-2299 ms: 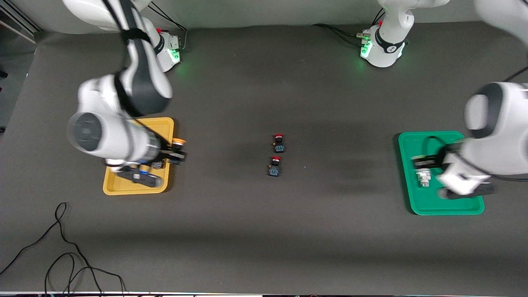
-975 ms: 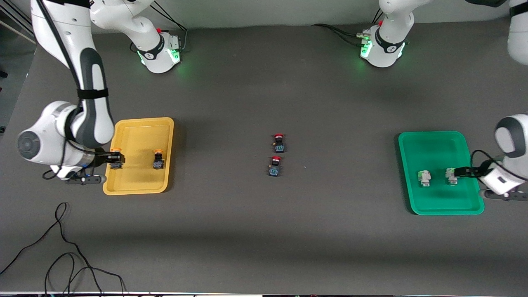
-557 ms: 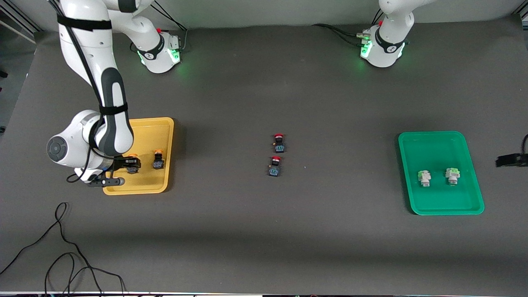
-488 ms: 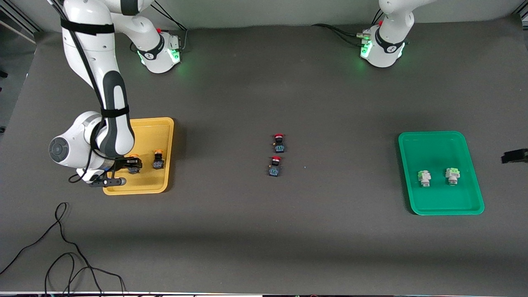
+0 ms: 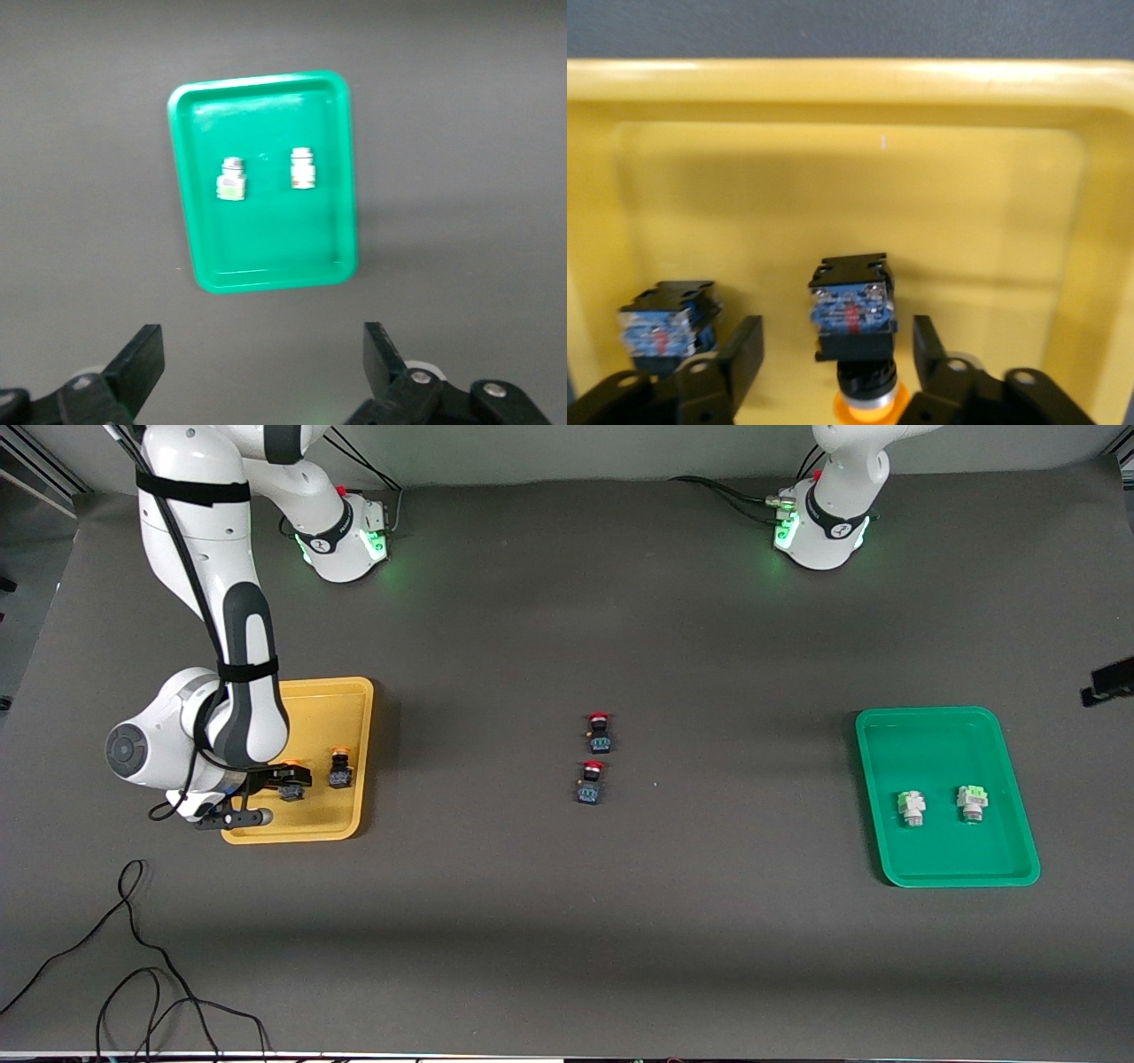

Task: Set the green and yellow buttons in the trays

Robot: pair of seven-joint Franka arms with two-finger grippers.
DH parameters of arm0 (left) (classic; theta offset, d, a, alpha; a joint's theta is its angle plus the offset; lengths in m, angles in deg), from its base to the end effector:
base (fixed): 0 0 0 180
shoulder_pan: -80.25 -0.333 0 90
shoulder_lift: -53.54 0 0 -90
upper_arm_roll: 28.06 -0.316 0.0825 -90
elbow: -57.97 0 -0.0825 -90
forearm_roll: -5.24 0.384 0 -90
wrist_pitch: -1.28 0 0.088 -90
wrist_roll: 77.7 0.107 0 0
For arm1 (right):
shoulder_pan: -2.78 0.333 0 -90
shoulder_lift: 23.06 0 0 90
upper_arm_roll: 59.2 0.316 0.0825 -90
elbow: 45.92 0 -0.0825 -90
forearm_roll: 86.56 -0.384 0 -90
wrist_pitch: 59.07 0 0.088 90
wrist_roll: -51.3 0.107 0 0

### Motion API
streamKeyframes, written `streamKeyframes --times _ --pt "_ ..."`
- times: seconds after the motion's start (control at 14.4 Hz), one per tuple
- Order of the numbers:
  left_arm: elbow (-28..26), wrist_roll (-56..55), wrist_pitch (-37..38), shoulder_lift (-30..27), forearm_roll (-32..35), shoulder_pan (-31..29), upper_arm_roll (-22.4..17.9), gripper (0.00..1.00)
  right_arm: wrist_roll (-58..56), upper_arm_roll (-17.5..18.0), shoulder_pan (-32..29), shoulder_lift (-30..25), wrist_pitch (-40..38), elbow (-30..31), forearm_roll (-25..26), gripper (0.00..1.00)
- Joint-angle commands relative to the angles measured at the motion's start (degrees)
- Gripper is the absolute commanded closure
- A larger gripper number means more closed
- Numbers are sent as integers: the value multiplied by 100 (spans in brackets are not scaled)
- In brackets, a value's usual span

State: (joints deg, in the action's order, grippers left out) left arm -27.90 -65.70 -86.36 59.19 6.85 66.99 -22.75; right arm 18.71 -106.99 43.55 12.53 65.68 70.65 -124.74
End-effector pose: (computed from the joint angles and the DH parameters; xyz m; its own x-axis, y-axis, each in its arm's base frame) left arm 0.5733 0.0859 0.5992 0.9951 -0.0699 -0.0697 -0.0704 -0.9975 -0.0046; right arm 0.5690 -0.0450 0.2078 0.9867 0.0467 -0.1560 0.0308 -0.9942 -0.1028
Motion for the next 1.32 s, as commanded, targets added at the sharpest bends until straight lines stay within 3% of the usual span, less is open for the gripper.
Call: streamKeyframes --times 0.0,0.28,0.77,1.05,1.25 --pt "-615 -653 -61 -564 -20 839 -240 0 67 -518 124 -517 -1044 -492 457 1" --pt "-651 -1164 -8 -696 -20 1850 -609 0 464 -1143 133 -641 -3041 -1916 864 1" --pt "-651 -1120 -26 -661 -134 1906 -619 0 1799 -1346 124 -729 -5757 -4271 1479 1" --pt "-624 -1111 -17 -661 -117 1861 -627 0 1932 -1504 133 -966 -6103 -5003 1689 1" --pt "-572 -1120 -61 -626 -117 1861 -636 0 1845 -1513 115 -966 -6103 -5109 1849 0"
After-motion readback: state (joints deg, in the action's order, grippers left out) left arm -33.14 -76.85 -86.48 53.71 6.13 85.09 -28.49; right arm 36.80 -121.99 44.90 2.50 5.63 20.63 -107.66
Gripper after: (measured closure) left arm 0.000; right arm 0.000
